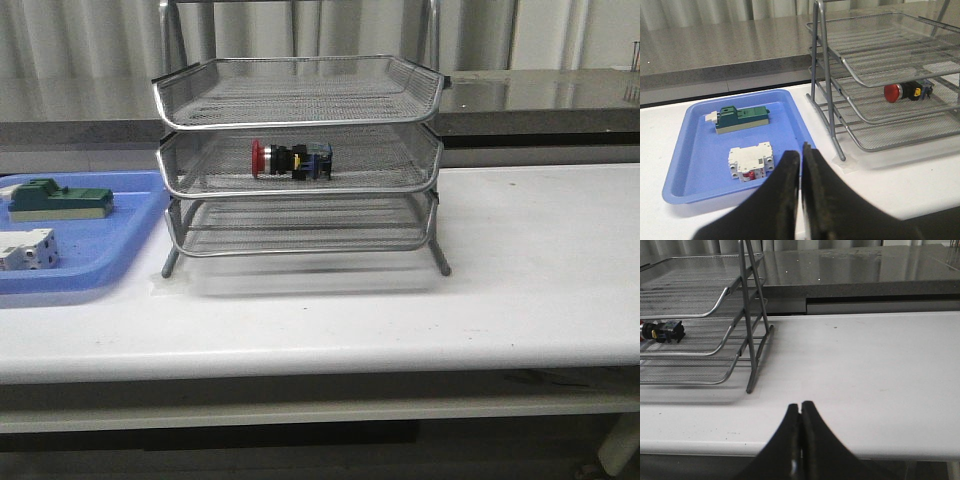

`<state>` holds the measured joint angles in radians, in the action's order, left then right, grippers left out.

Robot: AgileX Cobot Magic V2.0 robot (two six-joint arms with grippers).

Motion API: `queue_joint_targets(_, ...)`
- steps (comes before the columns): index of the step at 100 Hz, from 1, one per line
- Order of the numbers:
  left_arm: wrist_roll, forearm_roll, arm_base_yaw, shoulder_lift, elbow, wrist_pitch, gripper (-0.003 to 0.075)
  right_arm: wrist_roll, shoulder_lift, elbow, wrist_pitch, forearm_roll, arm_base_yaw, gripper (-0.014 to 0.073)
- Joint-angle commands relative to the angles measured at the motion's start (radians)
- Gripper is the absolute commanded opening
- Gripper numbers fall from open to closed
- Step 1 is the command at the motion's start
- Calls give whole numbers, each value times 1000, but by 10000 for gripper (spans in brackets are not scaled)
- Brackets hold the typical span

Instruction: Place button on rack with both arms

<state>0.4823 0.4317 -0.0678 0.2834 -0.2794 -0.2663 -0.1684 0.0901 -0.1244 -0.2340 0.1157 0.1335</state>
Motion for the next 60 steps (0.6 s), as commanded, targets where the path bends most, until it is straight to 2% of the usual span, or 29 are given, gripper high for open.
queue_joint_targets(1, -7, 19, 2, 7, -30, 73, 4, 20, -48, 21, 98, -18, -7, -69)
queue_joint_targets(12, -7, 19, 2, 7, -30, 73, 4, 20, -125, 74, 101, -34, -7, -69)
queue_joint_targets(32, -7, 19, 2, 7, -30, 73, 4, 20, -118, 137, 172, -44, -7, -69)
queue_joint_targets(60, -7, 19, 2, 7, -30, 73, 4, 20, -118, 136, 183, -45, -7, -69)
